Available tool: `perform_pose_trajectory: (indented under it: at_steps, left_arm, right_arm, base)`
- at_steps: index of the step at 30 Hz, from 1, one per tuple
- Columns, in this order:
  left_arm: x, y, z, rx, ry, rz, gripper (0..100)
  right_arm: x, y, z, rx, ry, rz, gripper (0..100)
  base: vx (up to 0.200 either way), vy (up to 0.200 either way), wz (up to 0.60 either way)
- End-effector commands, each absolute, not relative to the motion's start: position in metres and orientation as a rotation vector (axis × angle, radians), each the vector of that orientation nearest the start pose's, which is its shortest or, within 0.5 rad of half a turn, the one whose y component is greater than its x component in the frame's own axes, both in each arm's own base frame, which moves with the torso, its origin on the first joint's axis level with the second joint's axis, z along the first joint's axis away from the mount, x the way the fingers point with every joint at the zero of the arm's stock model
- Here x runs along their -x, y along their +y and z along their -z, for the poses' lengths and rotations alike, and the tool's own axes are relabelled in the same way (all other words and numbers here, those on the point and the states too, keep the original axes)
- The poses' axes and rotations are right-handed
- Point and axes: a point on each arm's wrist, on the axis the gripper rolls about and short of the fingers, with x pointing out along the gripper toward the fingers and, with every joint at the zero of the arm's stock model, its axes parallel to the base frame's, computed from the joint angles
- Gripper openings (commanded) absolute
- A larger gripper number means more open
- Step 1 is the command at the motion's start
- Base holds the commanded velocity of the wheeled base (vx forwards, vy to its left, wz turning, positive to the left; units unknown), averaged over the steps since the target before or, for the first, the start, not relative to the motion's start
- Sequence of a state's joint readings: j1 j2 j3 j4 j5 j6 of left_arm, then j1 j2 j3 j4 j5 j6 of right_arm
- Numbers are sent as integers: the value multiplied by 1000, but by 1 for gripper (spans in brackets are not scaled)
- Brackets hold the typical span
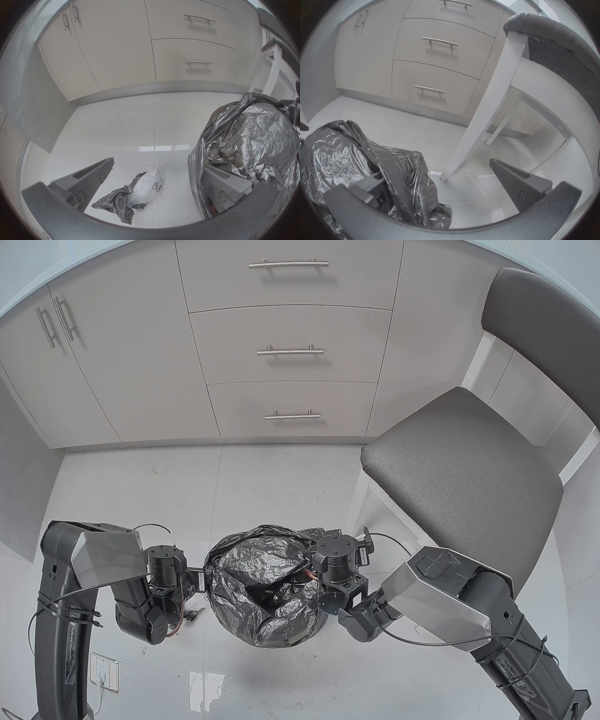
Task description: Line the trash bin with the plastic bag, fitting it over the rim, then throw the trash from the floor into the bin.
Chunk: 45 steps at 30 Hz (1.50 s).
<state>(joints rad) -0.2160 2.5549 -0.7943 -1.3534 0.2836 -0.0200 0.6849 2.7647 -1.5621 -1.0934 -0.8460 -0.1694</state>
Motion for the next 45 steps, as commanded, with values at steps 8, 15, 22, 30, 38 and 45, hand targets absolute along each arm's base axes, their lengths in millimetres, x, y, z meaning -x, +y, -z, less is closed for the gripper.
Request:
perform_pose_trajectory:
  at_steps: [8, 15, 22, 30, 38, 45]
  left_arm:
    - [-371, -76, 57, -74, 386, -65, 100]
    - [-356, -89, 38, -74, 351, -14, 100]
    - [-357, -88, 39, -72, 351, -18, 100]
    - [-358, -87, 39, -71, 349, -21, 100]
    - [-359, -87, 37, -61, 339, -22, 100]
    - [-355, -91, 27, -23, 292, -13, 100]
  right_arm:
    - [-394, 305, 32, 260, 103, 137, 100]
    - [-364, 315, -9, 253, 86, 36, 100]
    - [-346, 320, -15, 262, 91, -17, 100]
    - [-354, 305, -1, 271, 110, 17, 100]
    - [-350, 302, 18, 279, 116, 16, 100]
    - [-349, 299, 23, 290, 130, 20, 100]
  base:
    - [0, 0, 0]
    - [0, 0, 0]
    - [0, 0, 0]
    - [0, 0, 0]
    - [0, 0, 0]
    - [0, 0, 0]
